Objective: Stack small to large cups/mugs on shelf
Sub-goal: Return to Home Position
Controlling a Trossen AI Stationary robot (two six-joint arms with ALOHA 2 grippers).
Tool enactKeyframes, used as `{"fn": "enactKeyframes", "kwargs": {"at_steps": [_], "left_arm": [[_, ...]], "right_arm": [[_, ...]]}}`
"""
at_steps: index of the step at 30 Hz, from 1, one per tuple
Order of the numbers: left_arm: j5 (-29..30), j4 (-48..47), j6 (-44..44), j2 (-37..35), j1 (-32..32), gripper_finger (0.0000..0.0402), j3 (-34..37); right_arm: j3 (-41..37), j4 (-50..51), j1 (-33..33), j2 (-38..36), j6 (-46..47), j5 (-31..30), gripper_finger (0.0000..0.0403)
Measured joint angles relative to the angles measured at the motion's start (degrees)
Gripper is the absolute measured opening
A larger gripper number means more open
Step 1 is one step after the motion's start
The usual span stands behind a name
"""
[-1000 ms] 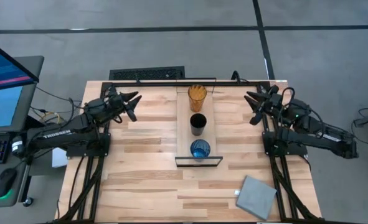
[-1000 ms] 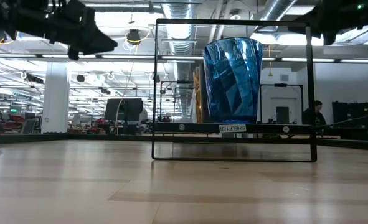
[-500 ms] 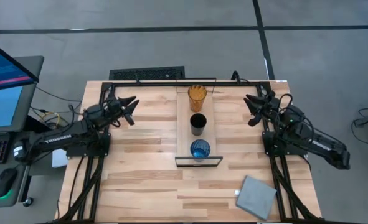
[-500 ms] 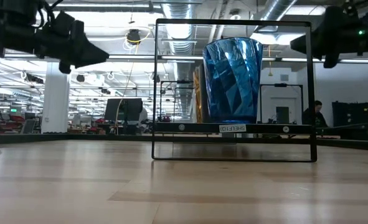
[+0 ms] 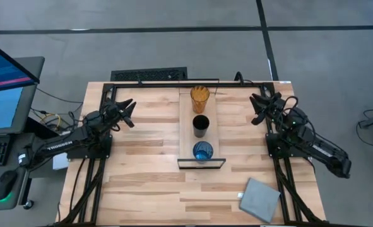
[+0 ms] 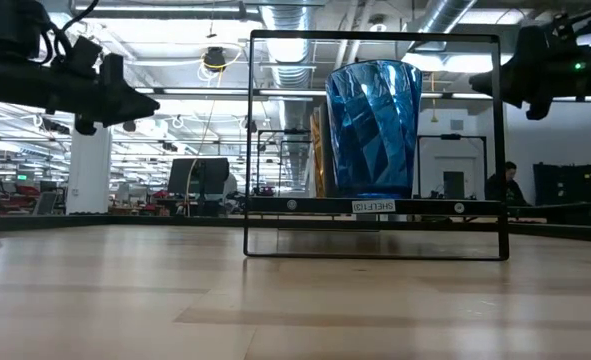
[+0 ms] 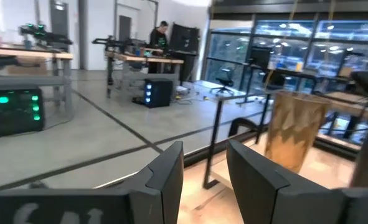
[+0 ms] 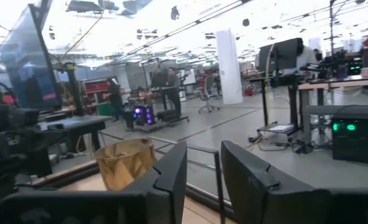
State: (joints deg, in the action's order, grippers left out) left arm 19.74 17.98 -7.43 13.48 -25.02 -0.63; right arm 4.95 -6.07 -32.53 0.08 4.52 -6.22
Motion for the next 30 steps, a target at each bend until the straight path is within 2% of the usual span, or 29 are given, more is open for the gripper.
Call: {"fn": "enactKeyframes", "kwargs": {"at_steps": [6,13,16,22,30], "left_arm": [[2.4,-3.1,1.2,-2.8,0.0,0.0114,0.0],[6.1,-12.4,-3.2,-3.4,0.0,0.0114,0.1],[6.6,-13.2,-4.3,-3.4,-0.1,0.0114,-0.1],[6.3,-14.6,-4.3,-3.4,0.0,0.0114,-0.4],[6.0,-14.9,-5.2,-3.4,0.0,0.0114,-0.4]], "right_arm": [[0.0,1.1,-3.0,0.0,0.0,1.8,0.0121],[0.0,10.7,-5.4,0.0,3.9,2.9,0.012],[0.9,13.4,-6.0,0.0,4.0,2.9,0.012],[6.1,26.3,-6.6,0.0,4.1,2.6,0.0121],[7.0,24.4,-5.0,0.0,3.1,1.6,0.0121]]}}
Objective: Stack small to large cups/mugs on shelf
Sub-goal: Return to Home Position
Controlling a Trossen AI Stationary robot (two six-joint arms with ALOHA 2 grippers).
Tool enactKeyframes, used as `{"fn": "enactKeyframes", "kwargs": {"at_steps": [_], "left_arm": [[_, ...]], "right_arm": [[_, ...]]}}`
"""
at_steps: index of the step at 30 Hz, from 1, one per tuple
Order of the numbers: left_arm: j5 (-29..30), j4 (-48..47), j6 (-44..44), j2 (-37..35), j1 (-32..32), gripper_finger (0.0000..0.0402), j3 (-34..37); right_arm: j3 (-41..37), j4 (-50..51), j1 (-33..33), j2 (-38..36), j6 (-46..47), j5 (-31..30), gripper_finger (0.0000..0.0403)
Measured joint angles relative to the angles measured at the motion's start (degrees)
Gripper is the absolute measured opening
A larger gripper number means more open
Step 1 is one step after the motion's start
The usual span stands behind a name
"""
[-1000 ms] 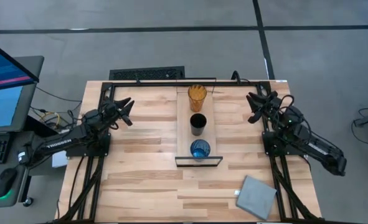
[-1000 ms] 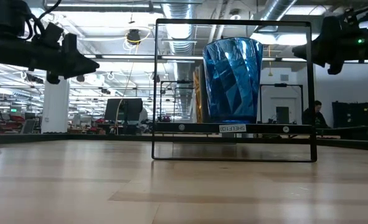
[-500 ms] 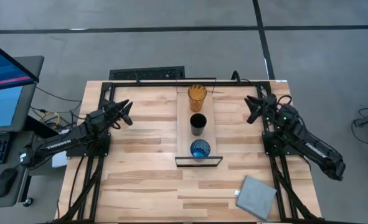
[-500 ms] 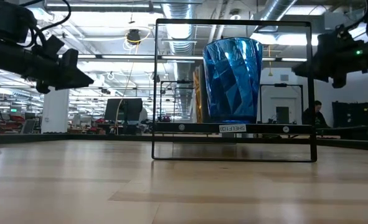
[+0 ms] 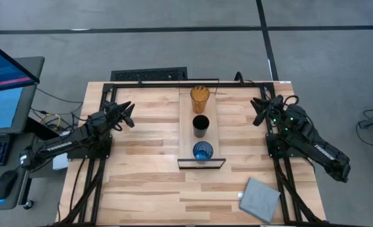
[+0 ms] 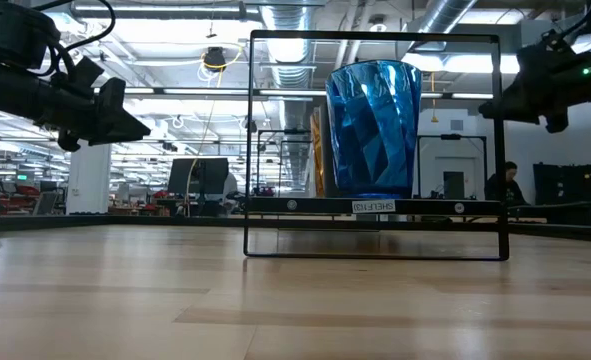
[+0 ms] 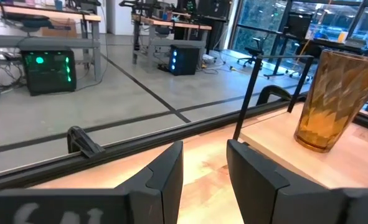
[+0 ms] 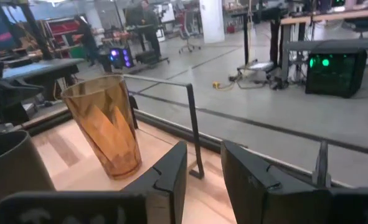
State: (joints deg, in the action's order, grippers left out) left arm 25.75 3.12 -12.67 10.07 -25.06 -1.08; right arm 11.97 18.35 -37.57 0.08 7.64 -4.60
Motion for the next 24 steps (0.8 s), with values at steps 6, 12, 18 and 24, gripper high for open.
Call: {"fn": "enactKeyframes", "kwargs": {"at_steps": [6,12,18,24], "left_arm": [[0.0,0.0,-0.6,0.0,0.0,0.0114,0.0],[0.0,-0.2,-0.5,0.0,0.0,0.0114,0.0],[0.1,-0.2,0.0,0.0,0.0,0.0114,0.0],[0.3,-0.2,1.4,0.0,0.0,0.0114,0.0]], "right_arm": [[-0.3,-1.3,0.5,0.0,-0.7,-4.0,0.0121],[-4.6,-8.3,0.6,0.0,-0.5,-4.5,0.0121],[-8.2,-12.1,0.6,0.0,1.4,-4.5,0.0121],[-11.5,-20.5,0.6,0.0,1.4,-4.5,0.0121]]}}
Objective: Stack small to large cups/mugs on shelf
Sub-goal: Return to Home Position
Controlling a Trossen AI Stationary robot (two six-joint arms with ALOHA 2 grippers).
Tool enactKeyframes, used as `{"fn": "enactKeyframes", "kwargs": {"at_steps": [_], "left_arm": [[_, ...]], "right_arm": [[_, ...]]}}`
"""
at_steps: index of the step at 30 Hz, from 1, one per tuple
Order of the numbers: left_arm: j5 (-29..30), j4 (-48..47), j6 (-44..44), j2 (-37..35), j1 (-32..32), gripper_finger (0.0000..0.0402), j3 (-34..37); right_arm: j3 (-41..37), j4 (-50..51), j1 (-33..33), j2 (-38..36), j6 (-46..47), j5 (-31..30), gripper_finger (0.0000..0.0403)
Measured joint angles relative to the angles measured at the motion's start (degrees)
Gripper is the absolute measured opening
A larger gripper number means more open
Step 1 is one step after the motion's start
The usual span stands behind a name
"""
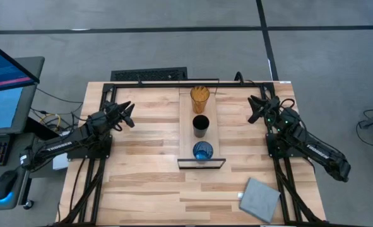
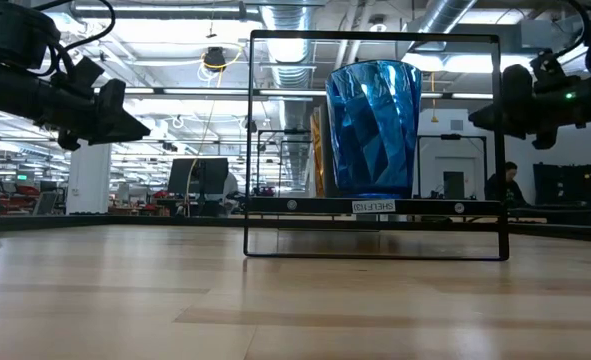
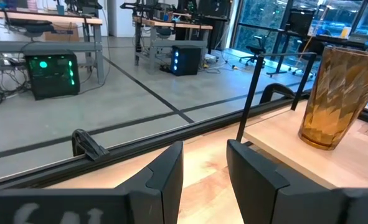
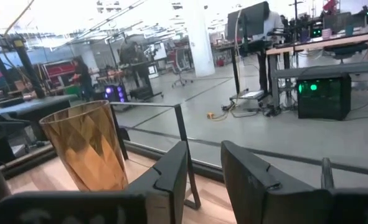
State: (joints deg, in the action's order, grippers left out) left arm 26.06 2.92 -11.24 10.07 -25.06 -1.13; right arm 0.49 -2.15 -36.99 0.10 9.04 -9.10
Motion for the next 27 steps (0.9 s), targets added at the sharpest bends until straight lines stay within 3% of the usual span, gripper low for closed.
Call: {"fn": "enactKeyframes", "kwargs": {"at_steps": [14,20,24,27], "left_arm": [[0.0,0.0,1.3,0.0,0.0,0.0114,0.0],[0.6,1.2,4.6,-5.6,0.7,0.0114,0.1],[6.9,-3.2,8.5,-10.1,1.6,0.0114,-1.5],[7.6,-14.3,5.8,-9.6,1.9,0.0114,-4.7]], "right_arm": [[-0.1,0.0,-0.2,0.0,-0.4,-0.2,0.0121],[-0.1,0.0,-1.3,0.0,0.4,-0.2,0.0121],[-0.1,0.0,-1.5,0.0,0.4,-0.2,0.0121],[-0.1,0.0,-1.4,0.0,0.0,-0.2,0.0121]]}}
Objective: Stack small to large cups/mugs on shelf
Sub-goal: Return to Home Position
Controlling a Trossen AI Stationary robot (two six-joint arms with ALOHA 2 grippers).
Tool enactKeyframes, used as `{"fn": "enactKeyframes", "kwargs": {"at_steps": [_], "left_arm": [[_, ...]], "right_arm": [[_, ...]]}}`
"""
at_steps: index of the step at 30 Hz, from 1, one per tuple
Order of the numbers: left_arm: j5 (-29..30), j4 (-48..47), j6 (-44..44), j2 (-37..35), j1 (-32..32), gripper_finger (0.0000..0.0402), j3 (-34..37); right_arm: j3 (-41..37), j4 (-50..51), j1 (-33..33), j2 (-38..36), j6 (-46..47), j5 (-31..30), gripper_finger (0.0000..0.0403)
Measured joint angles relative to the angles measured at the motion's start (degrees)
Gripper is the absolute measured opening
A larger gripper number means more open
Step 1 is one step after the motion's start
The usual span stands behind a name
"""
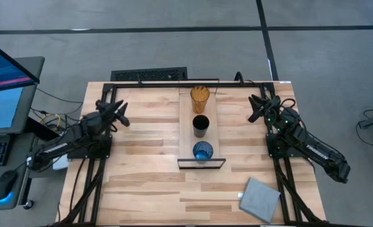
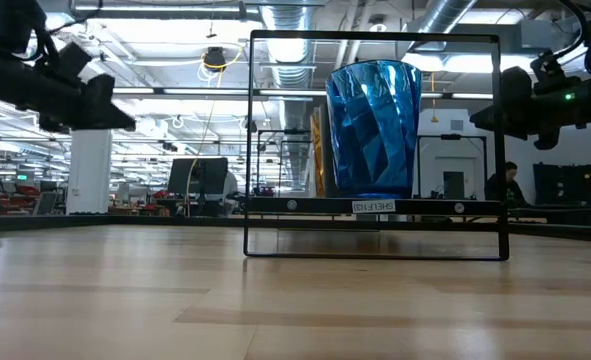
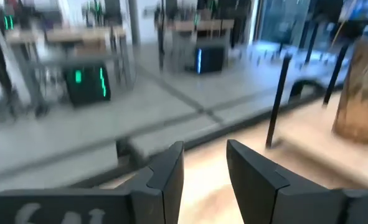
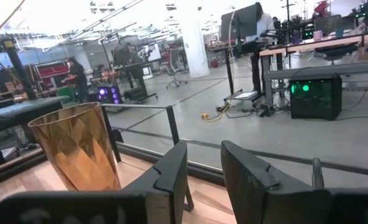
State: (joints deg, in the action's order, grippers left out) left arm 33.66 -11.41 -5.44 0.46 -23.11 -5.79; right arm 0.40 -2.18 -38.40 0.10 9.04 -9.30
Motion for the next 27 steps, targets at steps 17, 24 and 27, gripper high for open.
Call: {"fn": "enactKeyframes", "kwargs": {"at_steps": [17,24,27], "left_arm": [[-4.0,-9.3,-9.4,-0.2,0.2,0.0114,-1.0],[-7.1,-1.3,-2.3,-0.3,0.2,0.0114,-1.0],[-10.4,-2.5,1.9,-0.3,0.2,0.0114,-1.1]], "right_arm": [[0.0,0.0,0.1,0.4,-1.5,0.1,0.0121],[0.0,0.1,0.1,0.4,-1.5,0.2,0.0121],[0.0,0.1,0.1,0.4,-1.5,0.2,0.0121]]}}
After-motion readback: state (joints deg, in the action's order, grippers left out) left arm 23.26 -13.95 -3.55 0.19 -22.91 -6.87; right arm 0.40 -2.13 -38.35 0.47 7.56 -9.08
